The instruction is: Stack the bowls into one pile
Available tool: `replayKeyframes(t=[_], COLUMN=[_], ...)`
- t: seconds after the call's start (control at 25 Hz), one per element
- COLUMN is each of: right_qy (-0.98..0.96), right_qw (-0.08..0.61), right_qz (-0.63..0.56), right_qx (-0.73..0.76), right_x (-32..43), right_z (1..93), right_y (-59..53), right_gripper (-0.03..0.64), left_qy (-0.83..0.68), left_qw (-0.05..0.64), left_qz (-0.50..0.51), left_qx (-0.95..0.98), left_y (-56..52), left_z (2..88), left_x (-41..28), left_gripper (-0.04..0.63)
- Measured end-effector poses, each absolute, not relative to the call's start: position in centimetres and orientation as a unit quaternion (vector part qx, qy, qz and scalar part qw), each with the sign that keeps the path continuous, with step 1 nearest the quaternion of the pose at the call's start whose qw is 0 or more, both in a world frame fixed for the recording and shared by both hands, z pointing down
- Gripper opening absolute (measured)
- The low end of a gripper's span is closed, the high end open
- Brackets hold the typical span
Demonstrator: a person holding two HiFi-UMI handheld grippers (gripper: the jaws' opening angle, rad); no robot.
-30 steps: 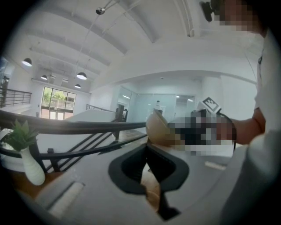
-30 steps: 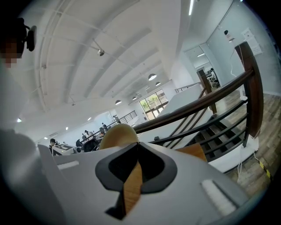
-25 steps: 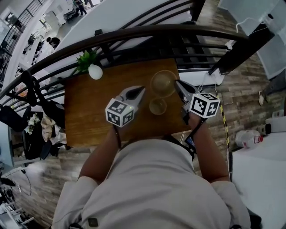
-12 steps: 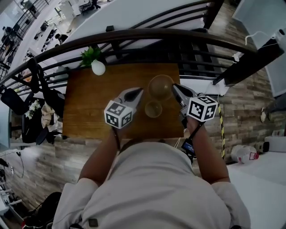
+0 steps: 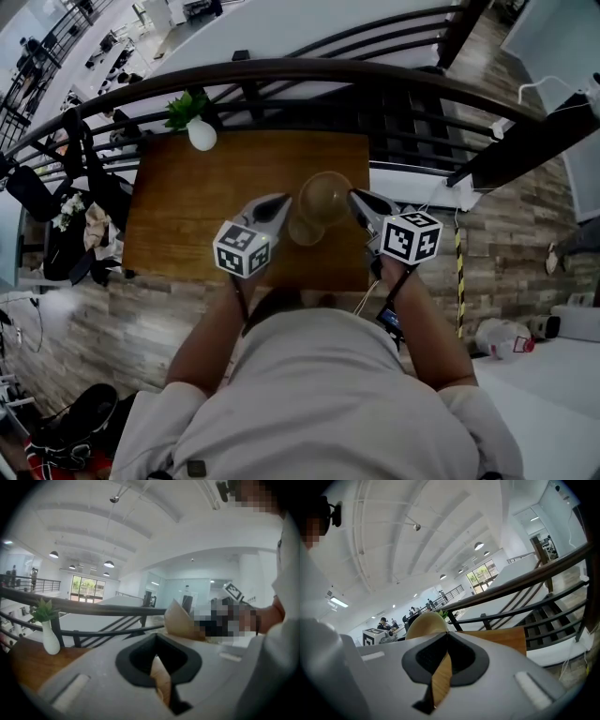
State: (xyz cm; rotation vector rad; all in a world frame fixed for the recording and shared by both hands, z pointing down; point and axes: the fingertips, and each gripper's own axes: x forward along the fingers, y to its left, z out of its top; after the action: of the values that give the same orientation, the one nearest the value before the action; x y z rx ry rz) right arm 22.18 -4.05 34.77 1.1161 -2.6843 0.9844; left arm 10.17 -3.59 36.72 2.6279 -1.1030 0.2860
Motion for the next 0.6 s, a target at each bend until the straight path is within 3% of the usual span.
replayKeyframes(t=[0.6], right_qy=[-0.855], right_qw=[0.063], right_qz=[0.366], right_qx=[0.362], right_x=[21.3], right_z=[40.6], right_y=[-6.8], right_gripper=[0.015], left_qy=[-0.370], left_qw=[0.184], left_qz=[0.121], left_qx=[0.902], left_y=[-6.7], left_z=[42.2], left_x=[9.2], left_gripper=[0.005])
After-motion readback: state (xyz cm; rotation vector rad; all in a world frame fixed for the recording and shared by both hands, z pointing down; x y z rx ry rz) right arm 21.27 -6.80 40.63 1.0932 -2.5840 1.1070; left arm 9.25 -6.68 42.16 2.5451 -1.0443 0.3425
